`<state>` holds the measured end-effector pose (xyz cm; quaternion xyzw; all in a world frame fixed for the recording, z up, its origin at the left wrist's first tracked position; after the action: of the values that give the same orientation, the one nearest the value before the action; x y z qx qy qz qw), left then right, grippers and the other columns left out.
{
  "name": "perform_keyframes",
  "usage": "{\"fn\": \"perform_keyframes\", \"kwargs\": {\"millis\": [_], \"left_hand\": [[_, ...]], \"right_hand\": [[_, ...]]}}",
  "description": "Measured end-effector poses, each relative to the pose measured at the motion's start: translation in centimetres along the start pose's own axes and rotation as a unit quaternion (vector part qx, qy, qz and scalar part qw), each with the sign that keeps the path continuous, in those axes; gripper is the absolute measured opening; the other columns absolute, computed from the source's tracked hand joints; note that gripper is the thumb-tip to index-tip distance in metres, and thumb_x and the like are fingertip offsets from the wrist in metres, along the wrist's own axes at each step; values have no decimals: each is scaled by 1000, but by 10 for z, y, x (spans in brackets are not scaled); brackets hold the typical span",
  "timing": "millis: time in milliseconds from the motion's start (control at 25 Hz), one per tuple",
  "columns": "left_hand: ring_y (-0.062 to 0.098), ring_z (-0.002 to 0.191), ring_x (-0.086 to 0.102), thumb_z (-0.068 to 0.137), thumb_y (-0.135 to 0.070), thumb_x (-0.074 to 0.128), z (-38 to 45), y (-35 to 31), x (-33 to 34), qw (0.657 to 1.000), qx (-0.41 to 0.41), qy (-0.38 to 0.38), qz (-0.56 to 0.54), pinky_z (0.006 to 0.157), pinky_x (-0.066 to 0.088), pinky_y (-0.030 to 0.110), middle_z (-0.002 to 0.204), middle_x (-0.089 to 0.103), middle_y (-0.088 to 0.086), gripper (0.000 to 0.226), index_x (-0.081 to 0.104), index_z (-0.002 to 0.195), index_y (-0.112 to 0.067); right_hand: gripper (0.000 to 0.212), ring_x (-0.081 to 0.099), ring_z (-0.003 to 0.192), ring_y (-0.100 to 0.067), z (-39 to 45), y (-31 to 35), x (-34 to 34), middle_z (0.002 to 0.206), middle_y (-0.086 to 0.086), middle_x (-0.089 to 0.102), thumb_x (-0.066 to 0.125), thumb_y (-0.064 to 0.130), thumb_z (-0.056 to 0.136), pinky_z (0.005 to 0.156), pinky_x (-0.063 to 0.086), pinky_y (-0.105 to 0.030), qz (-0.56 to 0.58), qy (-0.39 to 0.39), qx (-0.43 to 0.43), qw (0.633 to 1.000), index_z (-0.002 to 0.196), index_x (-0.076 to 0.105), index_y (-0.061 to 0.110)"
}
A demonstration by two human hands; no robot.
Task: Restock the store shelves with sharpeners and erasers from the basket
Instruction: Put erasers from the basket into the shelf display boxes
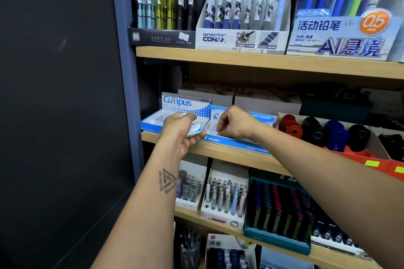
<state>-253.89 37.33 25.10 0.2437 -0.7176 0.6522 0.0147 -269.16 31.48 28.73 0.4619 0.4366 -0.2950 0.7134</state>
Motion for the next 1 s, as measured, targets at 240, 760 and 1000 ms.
{"fn": "perform_keyframes", "kwargs": {"millis": [240, 760, 1000], "left_hand": [[28, 60, 66, 96, -15, 57, -6, -3, 3, 1000, -3, 18, 1, 39, 48, 21, 108, 61, 25, 16, 59, 107, -5], [24, 79, 66, 106, -32, 41, -6, -16, -4, 999, 44, -12, 0, 42, 54, 32, 123, 63, 19, 38, 51, 129, -3], [21, 48, 55, 101, -23, 46, 1, -30, -59, 990, 69, -122, 1, 44, 56, 29, 77, 55, 10, 18, 56, 105, -8]], "right_hand": [[5, 62, 69, -4, -6, 10, -4, 77, 2, 69, 77, 11, 84, 64, 50, -24, 115, -42, -23, 992, 80, 74, 13], [25, 58, 79, -18, -24, 57, -5, 99, -27, 69, 86, 11, 74, 79, 48, -33, 247, 82, -179, 949, 97, 79, 14], [19, 62, 75, -9, 2, 50, -5, 88, -7, 74, 85, 16, 78, 76, 51, -28, 236, -54, -67, 968, 94, 77, 8]]}}
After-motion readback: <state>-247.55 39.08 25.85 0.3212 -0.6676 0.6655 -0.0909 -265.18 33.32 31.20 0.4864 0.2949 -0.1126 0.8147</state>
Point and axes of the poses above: each hand's wrist, its own z-axis towards the middle knuckle, its own x-axis out of the palm, y = z × x, the point moved 6 cm from there along z, towards the middle knuckle
